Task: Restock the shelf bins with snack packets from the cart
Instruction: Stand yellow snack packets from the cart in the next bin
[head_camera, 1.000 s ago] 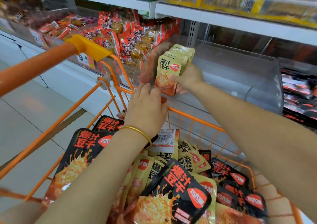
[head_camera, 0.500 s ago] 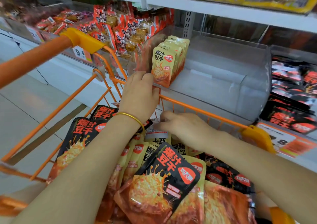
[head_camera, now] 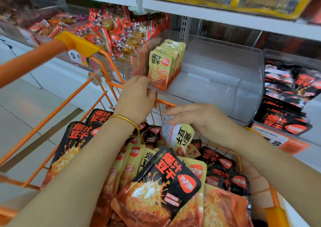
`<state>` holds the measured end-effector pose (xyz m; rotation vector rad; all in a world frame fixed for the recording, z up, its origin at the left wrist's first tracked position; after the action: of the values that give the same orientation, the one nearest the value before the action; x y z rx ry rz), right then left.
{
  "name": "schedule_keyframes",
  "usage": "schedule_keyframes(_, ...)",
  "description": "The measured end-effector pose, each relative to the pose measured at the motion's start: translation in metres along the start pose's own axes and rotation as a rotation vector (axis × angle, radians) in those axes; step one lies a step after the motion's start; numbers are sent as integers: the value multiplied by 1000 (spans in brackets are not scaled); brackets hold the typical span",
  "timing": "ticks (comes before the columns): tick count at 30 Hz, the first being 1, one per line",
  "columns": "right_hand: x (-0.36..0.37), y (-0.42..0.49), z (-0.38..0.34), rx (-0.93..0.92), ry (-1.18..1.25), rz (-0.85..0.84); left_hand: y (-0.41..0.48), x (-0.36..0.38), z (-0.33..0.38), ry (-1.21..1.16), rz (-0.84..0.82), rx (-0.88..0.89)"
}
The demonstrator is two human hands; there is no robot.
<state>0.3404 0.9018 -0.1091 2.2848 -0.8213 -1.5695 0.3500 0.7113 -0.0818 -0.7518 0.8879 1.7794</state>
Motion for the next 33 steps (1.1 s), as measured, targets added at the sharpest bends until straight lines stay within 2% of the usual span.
schedule_keyframes(2,-16,7,-12,53,162,128,0,-1,1,-35,6,-1)
schedule_keyframes(3,-25,14,-15,91,167,186,1,-2,1,-56,6,-8)
schedule_keyframes(6,-37,27,7,314,264,319,0,-5,5,-149,-4,-57)
schedule_keyframes(9,-38,35,21,483,287,385,-1,-10,9,-232,-28,-89)
schedule_keyframes(13,-28,41,27,585,353,423,-4,-11,14,-378,-104,-158)
schedule_keyframes(20,-24,57,32,689,537,284,0,-7,3,-351,-46,-94)
schedule_keyframes(25,-35,67,61,833,706,586,-4,0,-2,-108,-4,-16)
schedule_keyframes(28,-28,74,80,893,571,610,-7,5,-7,36,3,-11)
schedule_keyframes(33,3,93,104,950,302,410,-10,13,-10,165,-7,23)
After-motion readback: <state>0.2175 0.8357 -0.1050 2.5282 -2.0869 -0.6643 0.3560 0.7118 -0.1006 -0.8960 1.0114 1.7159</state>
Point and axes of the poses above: each hand's wrist, its own y-axis towards the middle knuckle, its own x-axis out of the palm, z = x × y, the point moved 1 cm from there along y, towards the middle knuckle, and after that the axes turned 11 degrees about -x, right-handed, at the moved point
